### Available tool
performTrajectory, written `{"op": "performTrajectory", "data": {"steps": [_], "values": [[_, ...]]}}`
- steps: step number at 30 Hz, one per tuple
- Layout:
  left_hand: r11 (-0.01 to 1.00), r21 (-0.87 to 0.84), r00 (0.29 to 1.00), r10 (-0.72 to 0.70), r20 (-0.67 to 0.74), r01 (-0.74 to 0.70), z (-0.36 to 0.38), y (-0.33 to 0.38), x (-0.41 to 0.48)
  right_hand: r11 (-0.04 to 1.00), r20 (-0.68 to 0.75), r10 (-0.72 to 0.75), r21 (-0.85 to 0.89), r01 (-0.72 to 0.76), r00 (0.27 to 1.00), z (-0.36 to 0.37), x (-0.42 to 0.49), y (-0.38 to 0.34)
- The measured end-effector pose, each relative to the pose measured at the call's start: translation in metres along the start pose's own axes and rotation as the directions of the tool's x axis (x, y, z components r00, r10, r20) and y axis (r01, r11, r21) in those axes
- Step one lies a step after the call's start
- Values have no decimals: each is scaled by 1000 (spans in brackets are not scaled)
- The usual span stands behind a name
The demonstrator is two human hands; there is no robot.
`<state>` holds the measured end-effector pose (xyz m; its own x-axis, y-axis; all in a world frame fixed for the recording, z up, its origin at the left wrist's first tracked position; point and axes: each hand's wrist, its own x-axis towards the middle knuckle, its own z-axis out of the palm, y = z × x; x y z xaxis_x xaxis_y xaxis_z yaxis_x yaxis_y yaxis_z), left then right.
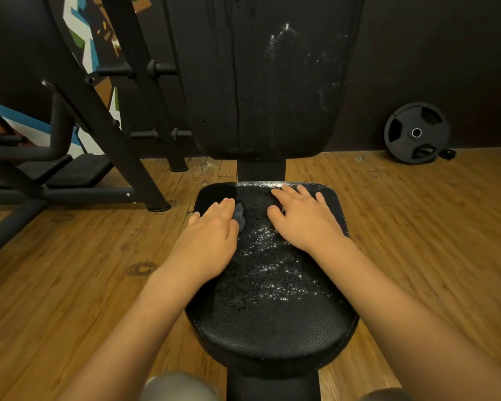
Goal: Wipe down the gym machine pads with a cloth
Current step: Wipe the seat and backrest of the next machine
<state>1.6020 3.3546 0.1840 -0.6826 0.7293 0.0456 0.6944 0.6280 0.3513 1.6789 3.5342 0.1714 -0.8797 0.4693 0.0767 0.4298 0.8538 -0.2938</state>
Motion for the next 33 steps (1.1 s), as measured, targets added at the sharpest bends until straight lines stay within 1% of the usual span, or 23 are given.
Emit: {"op": "performTrajectory", "data": {"steps": [3, 6, 8, 16, 23, 28, 30, 33], "values": [[1000, 12, 999, 8, -47, -8, 6, -2, -10, 999, 44, 44, -29, -43, 998, -2, -3, 4], [1000, 13, 998, -5, -56, 6, 7, -1, -7, 988, -5, 145, -51, -145, 989, 2, -10, 4], [1000, 10, 998, -22, -59, 22, 9, 0, -6, 983, -19, 173, -53, -174, 985, 3, -13, 1], [999, 14, 998, -28, -59, 29, 8, 3, -18, 984, -32, 165, -58, -167, 986, 3, -13, 1], [999, -8, 999, -39, -5, 39, 2, 6, 1, 984, -19, 171, -55, -172, 985, 3, -13, 2], [1000, -1, 997, -19, -77, 19, 11, 4, -41, 984, -16, 170, -55, -171, 985, 2, -13, 2], [1000, 8, 996, -26, -81, 27, 13, 4, -52, 984, -16, 168, -56, -169, 986, 2, -13, 2], [999, -3, 998, -39, -58, 39, 9, 4, -41, 984, -13, 167, -56, -168, 986, 2, -13, 3]]}}
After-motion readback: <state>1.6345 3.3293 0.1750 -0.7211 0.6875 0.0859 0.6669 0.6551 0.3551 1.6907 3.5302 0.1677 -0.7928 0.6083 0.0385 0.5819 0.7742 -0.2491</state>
